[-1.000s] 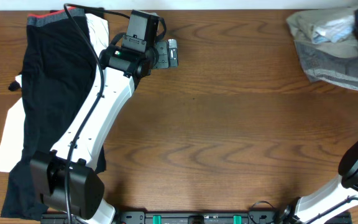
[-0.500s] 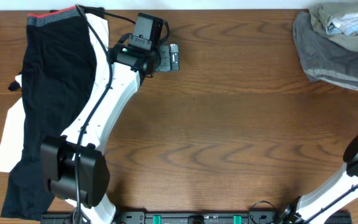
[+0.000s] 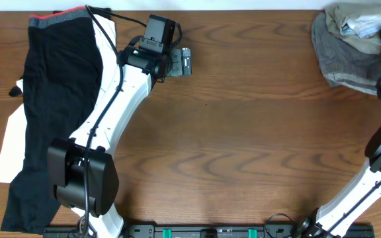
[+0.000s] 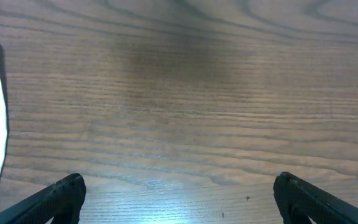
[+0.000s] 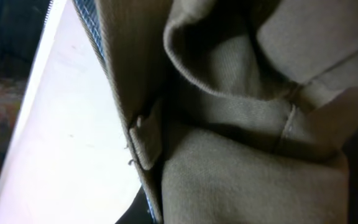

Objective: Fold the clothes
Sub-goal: 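Lift the folded pants with the right gripper and carry them up-right, then lower the pants onto the grey stack at top right and release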

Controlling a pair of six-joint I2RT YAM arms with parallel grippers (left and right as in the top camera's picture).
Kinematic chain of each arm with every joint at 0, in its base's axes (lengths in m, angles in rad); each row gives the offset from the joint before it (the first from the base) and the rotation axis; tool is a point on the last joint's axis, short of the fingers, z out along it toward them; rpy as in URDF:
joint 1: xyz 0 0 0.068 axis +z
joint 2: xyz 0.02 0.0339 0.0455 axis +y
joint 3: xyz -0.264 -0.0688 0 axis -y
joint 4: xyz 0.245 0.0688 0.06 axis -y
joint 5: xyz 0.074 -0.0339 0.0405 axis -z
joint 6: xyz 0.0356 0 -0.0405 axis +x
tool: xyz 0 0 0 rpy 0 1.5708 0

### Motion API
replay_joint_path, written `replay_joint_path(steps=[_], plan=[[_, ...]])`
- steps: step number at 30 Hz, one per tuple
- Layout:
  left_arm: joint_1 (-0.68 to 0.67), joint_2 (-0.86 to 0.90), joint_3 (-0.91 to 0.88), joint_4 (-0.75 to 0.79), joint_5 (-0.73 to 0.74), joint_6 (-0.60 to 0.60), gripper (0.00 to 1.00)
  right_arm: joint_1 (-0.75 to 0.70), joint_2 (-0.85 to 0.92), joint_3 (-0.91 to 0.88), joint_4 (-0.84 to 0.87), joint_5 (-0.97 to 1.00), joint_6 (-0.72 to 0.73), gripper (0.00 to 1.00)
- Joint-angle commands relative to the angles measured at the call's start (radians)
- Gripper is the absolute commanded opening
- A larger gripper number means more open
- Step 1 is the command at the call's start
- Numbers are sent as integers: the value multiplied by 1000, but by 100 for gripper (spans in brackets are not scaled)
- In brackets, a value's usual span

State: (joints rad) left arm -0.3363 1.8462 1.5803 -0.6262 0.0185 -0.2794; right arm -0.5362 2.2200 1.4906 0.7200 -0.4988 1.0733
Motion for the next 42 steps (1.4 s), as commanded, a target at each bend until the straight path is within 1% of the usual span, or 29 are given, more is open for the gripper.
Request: replay_joint_path(steps=[1,4,8,17,19,24,31,34,37,39,42], plan=[[6,17,-8,11,-16,17,98,19,12,15,57,3,14,1],[6,17,-8,19,-16,17,98,24,19,15,106,18,15,1],[6,17,-8,22,-16,17,98,33,19,15,108,53,15,1],[6,17,-8,22,-16,17,98,58,62,15,105,46,0,1],[6,17,-8,22,-16,17,98,61,77,15,80,38,5,1],[6,17,-8,22,-16,17,98,46,86,15,-62,20,3,1],[6,17,-8,26,-16,17,98,-12,86,15,-125,-125,5,1],[6,18,-8,31,-16,17,98,-42,85,15,-174,-188,34,4],[6,21,-8,37,-16,17,98,-68,83,15,-265,-225,41,15],[6,24,-8,37,-16,16,98,-80,79,15,-359,-232,41,20],[6,24,-8,38,-16,17,98,-93,75,15,-472,-236,24,24]])
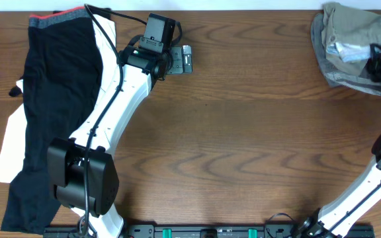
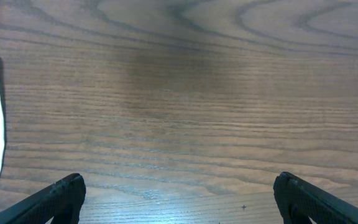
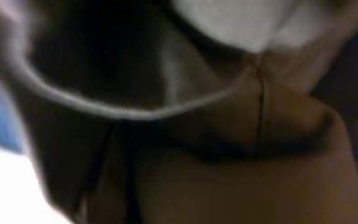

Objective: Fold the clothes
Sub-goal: 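Lower the pants onto the grey stack at top right and release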

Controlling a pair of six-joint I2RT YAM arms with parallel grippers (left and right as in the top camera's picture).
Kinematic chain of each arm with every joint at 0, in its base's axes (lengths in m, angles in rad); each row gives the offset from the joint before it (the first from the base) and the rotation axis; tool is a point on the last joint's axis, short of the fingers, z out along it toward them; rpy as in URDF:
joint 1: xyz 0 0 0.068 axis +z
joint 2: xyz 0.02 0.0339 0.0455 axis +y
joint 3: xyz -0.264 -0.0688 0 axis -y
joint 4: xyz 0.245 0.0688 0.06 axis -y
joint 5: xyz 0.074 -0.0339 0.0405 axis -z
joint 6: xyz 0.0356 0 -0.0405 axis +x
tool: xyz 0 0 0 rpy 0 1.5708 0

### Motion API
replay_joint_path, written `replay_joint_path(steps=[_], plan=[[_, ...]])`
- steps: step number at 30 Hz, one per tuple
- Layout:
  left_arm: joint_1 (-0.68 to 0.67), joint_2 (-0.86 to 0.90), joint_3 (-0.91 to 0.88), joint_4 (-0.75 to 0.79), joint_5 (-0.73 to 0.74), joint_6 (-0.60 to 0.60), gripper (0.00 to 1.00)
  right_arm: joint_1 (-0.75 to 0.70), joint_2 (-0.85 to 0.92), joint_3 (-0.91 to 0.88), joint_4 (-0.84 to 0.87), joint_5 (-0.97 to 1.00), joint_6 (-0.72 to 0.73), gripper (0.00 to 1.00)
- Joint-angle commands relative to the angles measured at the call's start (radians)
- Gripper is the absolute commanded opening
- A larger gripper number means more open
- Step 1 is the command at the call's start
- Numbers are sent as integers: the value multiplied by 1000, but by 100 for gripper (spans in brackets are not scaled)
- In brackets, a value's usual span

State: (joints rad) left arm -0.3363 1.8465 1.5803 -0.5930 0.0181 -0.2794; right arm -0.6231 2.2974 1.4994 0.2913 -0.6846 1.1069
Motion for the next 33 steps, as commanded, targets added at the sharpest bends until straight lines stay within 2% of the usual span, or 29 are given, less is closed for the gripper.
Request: replay_joint_path(steps=[1,3,5,7,8,9,10,13,16,22,23,24,26,33], plan=[[6,24,-8,8,-15,17,98,-9,-3,6,-69,-53,-32,25],[6,24,-8,13,-15,17,98,-13,-3,6,-91,-57,-55,30],[6,24,-8,24,-15,17,98,-19,-8,6,-117,-57,-77,38],[6,24,-8,34,-15,17,98,-25,-21,6,-140,-62,-116,50],[6,24,-8,39,-15,17,98,-28,-31,6,-158,-65,-135,61],[6,24,-8,42,-15,17,98,-29,-40,6,-176,-64,-152,63],[6,24,-8,47,-15,17,98,-31,-54,6,-196,-64,-176,73],[6,24,-8,56,-15,17,98,-35,-112,6,-269,-56,-254,86],[6,24,-8,56,-15,17,98,-40,-184,6,-349,-51,-332,88],[6,24,-8,56,-15,17,98,-38,-365,6,-546,-51,-589,86],[6,24,-8,56,-15,17,98,-37,-398,6,-579,-45,-637,87],[6,24,-8,56,-15,17,98,-36,-425,6,-599,-39,-682,97],[6,24,-8,56,-15,17,98,-27,-471,6,-627,-10,-788,99],[6,24,-8,57,-16,17,98,99,-490,6,-559,396,-1126,99]])
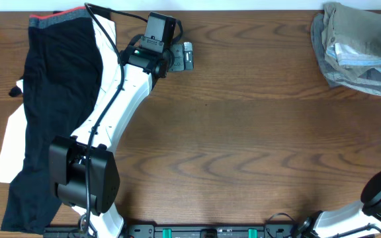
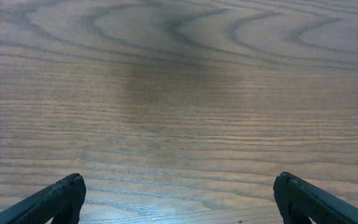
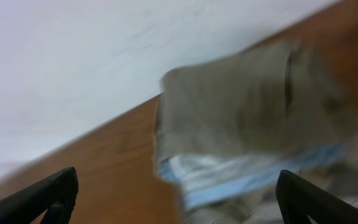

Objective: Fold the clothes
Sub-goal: 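Lower the pants onto the grey stack at top right and release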

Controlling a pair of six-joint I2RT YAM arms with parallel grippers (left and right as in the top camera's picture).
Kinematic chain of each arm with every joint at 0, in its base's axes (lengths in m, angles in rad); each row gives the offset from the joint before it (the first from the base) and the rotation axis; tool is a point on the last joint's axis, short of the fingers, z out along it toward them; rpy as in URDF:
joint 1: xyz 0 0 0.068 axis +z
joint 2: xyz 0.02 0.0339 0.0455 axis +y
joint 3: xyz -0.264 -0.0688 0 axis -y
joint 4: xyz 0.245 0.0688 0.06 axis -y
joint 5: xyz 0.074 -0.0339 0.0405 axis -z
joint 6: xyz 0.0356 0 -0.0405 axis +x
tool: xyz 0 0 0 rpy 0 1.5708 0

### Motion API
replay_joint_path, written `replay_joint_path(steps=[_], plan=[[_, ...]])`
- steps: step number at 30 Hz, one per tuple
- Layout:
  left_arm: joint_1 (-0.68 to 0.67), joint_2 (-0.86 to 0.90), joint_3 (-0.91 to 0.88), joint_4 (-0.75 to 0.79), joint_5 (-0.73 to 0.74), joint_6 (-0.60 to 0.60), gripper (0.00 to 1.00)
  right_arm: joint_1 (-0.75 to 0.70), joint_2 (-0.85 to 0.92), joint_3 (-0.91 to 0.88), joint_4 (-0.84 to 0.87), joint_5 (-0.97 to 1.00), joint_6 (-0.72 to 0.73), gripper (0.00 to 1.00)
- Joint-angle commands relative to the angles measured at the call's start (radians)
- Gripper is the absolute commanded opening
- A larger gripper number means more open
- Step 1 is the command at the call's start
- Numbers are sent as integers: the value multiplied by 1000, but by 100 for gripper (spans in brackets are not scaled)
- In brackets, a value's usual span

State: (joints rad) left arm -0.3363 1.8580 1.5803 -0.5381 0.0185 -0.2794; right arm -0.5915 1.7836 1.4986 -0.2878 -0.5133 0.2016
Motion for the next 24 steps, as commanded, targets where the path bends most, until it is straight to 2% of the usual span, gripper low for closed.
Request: replay_joint_path(steps=[1,5,14,19,24], plan=[[6,13,-8,2,-16,17,98,89,38,7,52,269,-259,99],[6,13,-8,2,-16,17,98,151,119,7,235,380,-362,99],[6,13,-8,2,-16,17,98,163,361,7,684,420,-367,99],[6,18,-8,2,-16,17,98,148,483,7,804,420,-367,99],[6,43,-8,0,-16,17,98,115,599,7,833,420,-343,99]])
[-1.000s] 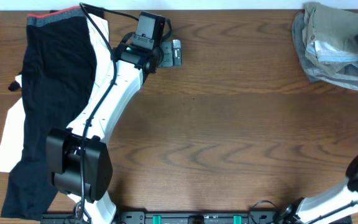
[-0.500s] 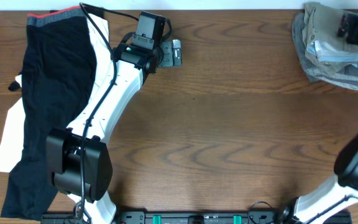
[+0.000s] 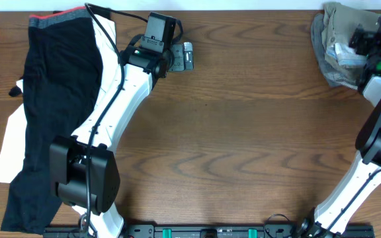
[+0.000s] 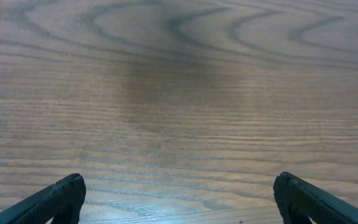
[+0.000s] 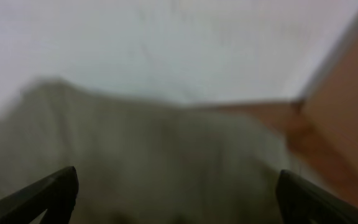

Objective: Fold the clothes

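Note:
A black garment with a red waistband (image 3: 58, 99) lies along the table's left side, partly on a white cloth (image 3: 8, 142). A rumpled pile of khaki and grey clothes (image 3: 333, 39) sits at the far right corner. My right gripper (image 3: 357, 38) hovers at the pile's right part; in the blurred right wrist view its fingers (image 5: 55, 190) stand wide apart, open (image 5: 178, 193), with the khaki fabric (image 5: 154, 149) below. My left gripper (image 3: 186, 58) is open (image 4: 179, 190) over bare wood near the table's far edge, holding nothing.
The wooden table (image 3: 243, 132) spreads between the two heaps of clothes. The white cloth's edge shows at the left border of the left wrist view. A white wall runs behind the pile in the right wrist view.
My right gripper was at the frame's right edge, off the pile; now it is further left, over the pile's right part, still open. The left arm has not moved.
My right gripper was first deep in the khaki pile, fabric filling its view. Then it was still at the pile, which had shifted. After that it stood open beside the pile, and now hovers over it. The left gripper stayed open over bare table.

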Controlling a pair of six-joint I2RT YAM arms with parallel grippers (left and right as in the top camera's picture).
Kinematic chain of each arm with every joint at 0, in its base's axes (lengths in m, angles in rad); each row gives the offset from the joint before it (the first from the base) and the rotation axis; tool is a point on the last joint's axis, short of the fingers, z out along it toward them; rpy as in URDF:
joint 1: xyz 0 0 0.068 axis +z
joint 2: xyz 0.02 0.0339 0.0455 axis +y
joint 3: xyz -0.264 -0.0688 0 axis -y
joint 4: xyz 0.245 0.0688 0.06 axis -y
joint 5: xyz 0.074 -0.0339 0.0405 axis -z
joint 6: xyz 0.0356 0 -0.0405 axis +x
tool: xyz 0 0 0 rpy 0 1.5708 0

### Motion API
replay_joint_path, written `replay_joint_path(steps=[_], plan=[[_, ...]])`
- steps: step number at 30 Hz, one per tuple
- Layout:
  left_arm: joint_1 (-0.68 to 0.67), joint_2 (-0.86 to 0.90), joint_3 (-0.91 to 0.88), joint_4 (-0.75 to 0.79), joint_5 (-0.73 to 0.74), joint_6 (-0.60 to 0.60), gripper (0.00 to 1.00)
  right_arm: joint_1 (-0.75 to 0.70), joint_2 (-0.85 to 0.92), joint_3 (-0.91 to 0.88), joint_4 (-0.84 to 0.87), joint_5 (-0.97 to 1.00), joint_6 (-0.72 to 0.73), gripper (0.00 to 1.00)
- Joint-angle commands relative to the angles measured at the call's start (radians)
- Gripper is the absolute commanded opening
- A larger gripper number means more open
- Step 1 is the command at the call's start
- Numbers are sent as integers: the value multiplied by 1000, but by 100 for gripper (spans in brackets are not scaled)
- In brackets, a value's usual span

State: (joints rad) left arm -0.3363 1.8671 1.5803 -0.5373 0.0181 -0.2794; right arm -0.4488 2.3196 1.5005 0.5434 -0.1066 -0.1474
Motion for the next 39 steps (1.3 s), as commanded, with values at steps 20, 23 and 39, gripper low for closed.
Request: replay_joint_path(steps=[20,23,39], plan=[[6,74,-8,-3,-15,17,98,-58,-33,5,-105,-27,85,99],[6,74,-8,-3,-15,17,98,-47,-159,5,-169,-65,92,99],[6,74,-8,-56,-15,17,98,143,-805,5,-713,-424,91,99]])
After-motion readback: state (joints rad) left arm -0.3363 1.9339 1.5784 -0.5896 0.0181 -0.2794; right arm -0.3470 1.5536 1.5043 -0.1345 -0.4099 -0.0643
